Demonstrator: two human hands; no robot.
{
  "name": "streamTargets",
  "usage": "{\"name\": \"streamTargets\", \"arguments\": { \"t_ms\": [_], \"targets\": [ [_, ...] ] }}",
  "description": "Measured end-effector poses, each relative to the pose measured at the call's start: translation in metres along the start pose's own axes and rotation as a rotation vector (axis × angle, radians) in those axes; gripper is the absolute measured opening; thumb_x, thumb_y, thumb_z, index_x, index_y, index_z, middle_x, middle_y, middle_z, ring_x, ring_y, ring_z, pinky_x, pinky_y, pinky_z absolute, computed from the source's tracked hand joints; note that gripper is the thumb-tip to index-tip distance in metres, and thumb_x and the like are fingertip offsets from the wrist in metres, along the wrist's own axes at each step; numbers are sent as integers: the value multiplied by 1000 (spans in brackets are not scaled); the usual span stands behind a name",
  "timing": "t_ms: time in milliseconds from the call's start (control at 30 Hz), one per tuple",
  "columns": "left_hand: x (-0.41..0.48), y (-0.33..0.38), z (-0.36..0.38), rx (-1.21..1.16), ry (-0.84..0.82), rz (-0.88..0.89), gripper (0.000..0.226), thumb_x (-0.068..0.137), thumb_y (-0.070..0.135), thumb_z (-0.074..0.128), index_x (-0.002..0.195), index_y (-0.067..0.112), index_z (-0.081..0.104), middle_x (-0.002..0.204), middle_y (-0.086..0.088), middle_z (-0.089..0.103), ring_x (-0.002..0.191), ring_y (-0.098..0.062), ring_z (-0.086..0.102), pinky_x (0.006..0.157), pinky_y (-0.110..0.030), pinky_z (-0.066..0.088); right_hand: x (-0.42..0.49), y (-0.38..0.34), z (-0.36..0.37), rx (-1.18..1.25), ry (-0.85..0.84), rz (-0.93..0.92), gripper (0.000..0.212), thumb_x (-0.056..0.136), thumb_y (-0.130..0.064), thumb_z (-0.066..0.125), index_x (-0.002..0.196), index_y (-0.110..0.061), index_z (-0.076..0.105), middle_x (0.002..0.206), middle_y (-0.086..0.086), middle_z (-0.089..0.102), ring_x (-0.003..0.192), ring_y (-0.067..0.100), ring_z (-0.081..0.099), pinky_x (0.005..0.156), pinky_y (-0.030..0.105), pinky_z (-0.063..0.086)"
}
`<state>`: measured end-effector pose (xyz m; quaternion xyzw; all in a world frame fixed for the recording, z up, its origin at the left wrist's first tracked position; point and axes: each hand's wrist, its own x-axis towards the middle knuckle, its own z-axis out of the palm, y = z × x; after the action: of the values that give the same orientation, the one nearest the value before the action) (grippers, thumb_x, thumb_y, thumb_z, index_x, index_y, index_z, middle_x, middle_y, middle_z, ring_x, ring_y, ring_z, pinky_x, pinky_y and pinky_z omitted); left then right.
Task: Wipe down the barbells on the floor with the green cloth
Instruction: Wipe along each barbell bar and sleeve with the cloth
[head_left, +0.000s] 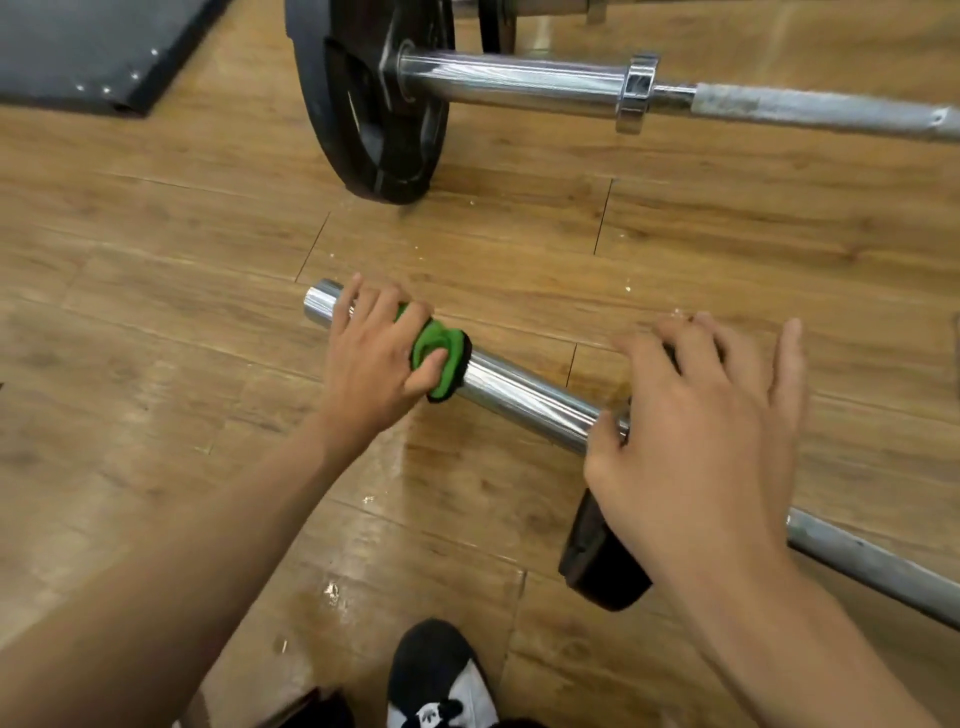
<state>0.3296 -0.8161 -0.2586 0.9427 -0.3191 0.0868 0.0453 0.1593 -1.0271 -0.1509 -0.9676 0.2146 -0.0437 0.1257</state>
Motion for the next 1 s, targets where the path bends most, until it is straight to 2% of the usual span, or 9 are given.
{"name": "streamTargets", "arguments": {
  "t_ms": [133, 267, 333, 400, 533, 667, 833, 933, 1000],
  "targets": [
    [9, 35, 5, -126, 51, -142, 46, 97, 45, 43, 105, 5, 65, 118, -20, 62, 125, -42, 55, 124, -58, 23, 23, 4, 1, 22, 28, 55, 42, 75, -17, 64, 116, -16, 71, 119, 10, 67, 121, 38, 54, 122, 55, 21],
    [2, 109, 19, -109, 22, 316, 54, 97, 53, 50, 124, 8, 61, 126, -20, 63, 139, -38, 47, 128, -48, 16, 37, 0, -6, -76, -47, 75, 47, 76, -15, 62, 121, -19, 72, 142, 14, 57, 137, 39, 42, 126, 58, 7],
    [8, 98, 19, -25, 30, 422, 61, 97, 60, 48, 128, 9, 57, 125, -20, 65, 139, -39, 50, 127, -49, 16, 40, -1, -8, -115, -95, 73, 48, 75, -16, 58, 121, -19, 72, 146, 13, 54, 141, 38, 39, 125, 60, -1],
    [17, 62, 14, 27, -9, 349, 64, 97, 63, 44, 125, 8, 61, 123, -20, 65, 137, -40, 53, 127, -51, 15, 43, 2, -7, -90, -86, 85, 46, 74, -18, 59, 118, -18, 73, 138, 10, 60, 134, 37, 46, 125, 60, 9],
    [23, -19, 5, -38, 5, -35, 61, 105, 58, 31, 122, 8, 62, 124, -18, 61, 137, -39, 48, 125, -55, 16, 44, 5, -5, -39, -54, 109, 48, 77, -38, 54, 117, -17, 70, 128, 6, 65, 124, 31, 53, 111, 49, 34],
    [23, 25, -3, -158, -35, -186, 45, 102, 44, 42, 115, 8, 65, 125, -13, 61, 138, -34, 45, 128, -48, 13, 44, 1, -8, -60, -86, 136, 56, 78, -43, 46, 121, -16, 70, 136, 10, 61, 130, 32, 50, 112, 49, 36],
    [4, 146, -1, -301, -77, 158, 38, 95, 36, 43, 108, 13, 71, 110, -10, 65, 120, -31, 59, 127, -47, 19, 36, -5, -5, -92, -45, 89, 47, 78, -39, 48, 106, -15, 76, 127, 15, 66, 124, 36, 53, 108, 51, 38],
    [8, 130, -5, -223, -123, 290, 43, 99, 38, 38, 114, 14, 71, 110, -10, 66, 118, -29, 60, 126, -48, 21, 32, 1, -3, -55, -27, 85, 46, 76, -36, 50, 104, -11, 77, 128, 16, 66, 126, 37, 54, 108, 52, 40],
    [17, 90, -12, -125, -185, 245, 47, 102, 49, 36, 112, 17, 69, 108, -7, 68, 117, -28, 61, 126, -50, 20, 27, 3, -3, -42, -27, 50, 48, 78, -35, 49, 106, -8, 77, 130, 18, 66, 128, 38, 54, 109, 54, 40]
  ]
}}
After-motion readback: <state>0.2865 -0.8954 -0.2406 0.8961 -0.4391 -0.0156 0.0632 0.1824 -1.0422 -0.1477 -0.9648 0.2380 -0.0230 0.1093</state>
